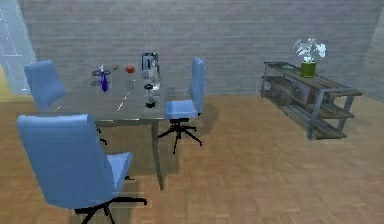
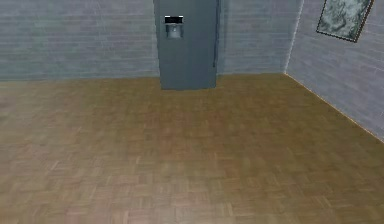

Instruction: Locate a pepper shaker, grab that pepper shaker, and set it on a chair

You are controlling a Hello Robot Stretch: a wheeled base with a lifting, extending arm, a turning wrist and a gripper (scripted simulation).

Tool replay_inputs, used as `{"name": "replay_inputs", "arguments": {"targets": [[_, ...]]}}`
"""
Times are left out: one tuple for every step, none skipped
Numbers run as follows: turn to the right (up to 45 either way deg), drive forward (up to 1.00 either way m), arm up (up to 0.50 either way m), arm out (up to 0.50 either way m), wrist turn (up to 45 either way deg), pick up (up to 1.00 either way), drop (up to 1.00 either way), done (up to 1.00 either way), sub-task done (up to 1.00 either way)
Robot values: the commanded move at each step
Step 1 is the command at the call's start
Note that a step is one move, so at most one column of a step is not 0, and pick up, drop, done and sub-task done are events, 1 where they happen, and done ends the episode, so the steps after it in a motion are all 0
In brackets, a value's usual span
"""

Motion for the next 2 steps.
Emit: {"name": "replay_inputs", "arguments": {"targets": [[0.0, 1.00, 0.00, 0.00, 0.0, 0.00, 0.00, 0.00, 0.00], [0.0, 0.10, 0.00, 0.00, 0.0, 0.00, 0.00, 0.00, 0.00]]}}
